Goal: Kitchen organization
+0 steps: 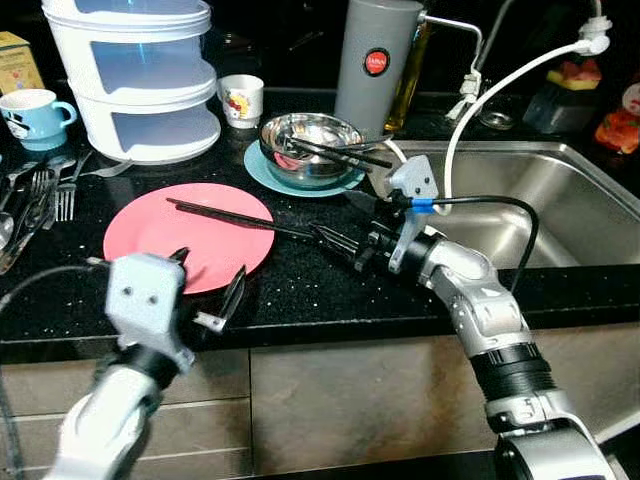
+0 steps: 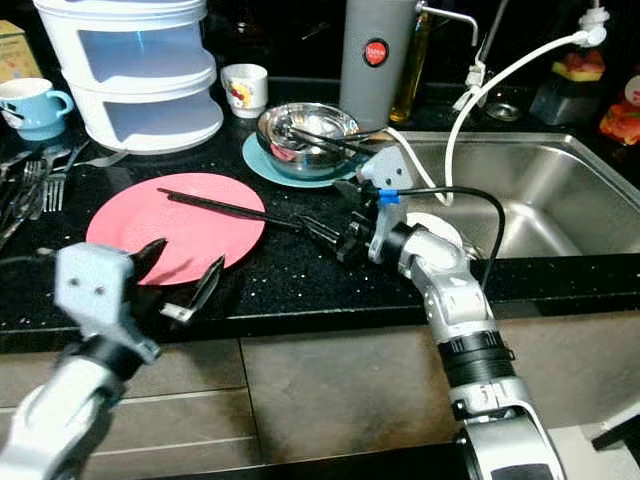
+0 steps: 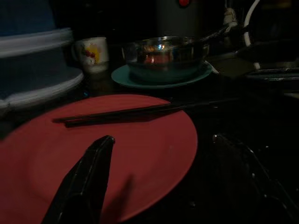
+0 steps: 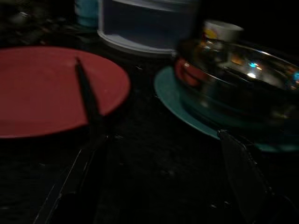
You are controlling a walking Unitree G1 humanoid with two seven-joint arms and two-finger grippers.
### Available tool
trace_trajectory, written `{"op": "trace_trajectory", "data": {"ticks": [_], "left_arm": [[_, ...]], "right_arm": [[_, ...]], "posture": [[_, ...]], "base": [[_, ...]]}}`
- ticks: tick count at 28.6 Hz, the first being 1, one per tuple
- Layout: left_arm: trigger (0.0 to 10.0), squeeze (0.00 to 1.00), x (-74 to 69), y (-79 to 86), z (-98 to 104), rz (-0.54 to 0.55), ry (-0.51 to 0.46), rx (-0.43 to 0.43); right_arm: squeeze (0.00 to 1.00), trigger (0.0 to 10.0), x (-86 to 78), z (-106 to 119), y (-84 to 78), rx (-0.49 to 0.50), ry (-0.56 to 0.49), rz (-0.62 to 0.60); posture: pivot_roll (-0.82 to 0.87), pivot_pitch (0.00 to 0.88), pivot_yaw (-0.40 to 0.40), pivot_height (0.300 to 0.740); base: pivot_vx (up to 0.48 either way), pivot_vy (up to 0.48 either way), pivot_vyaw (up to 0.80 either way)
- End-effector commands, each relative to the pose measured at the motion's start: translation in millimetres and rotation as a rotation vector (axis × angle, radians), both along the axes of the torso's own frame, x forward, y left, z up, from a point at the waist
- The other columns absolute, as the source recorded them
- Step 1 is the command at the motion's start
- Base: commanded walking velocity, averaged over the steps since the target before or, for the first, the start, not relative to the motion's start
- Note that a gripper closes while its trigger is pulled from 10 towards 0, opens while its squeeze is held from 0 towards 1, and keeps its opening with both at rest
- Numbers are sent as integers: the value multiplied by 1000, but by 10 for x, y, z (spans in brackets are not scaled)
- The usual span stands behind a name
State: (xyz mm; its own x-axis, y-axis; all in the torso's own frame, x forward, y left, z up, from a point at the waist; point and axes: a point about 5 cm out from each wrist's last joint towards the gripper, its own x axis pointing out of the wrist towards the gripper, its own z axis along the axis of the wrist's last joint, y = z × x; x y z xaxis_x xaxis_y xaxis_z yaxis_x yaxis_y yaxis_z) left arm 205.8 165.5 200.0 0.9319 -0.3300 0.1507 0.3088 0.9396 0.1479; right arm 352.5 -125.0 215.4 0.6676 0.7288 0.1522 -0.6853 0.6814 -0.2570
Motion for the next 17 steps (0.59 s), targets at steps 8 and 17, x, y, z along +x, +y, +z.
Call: {"op": "trace_trajectory", "data": {"ticks": [8, 17], "left_arm": [[10000, 0, -230, 26, 180, -115, 33, 68], [10000, 0, -385, 13, 178, -115, 73, 40]], "right_arm": [[0, 10000, 3, 55, 25, 1, -27, 78], [0, 10000, -160, 128, 53, 31, 7, 372]], "posture": [[287, 0, -111, 740], [313, 0, -154, 740]], "base": [[0, 0, 0], [0, 0, 0]]}}
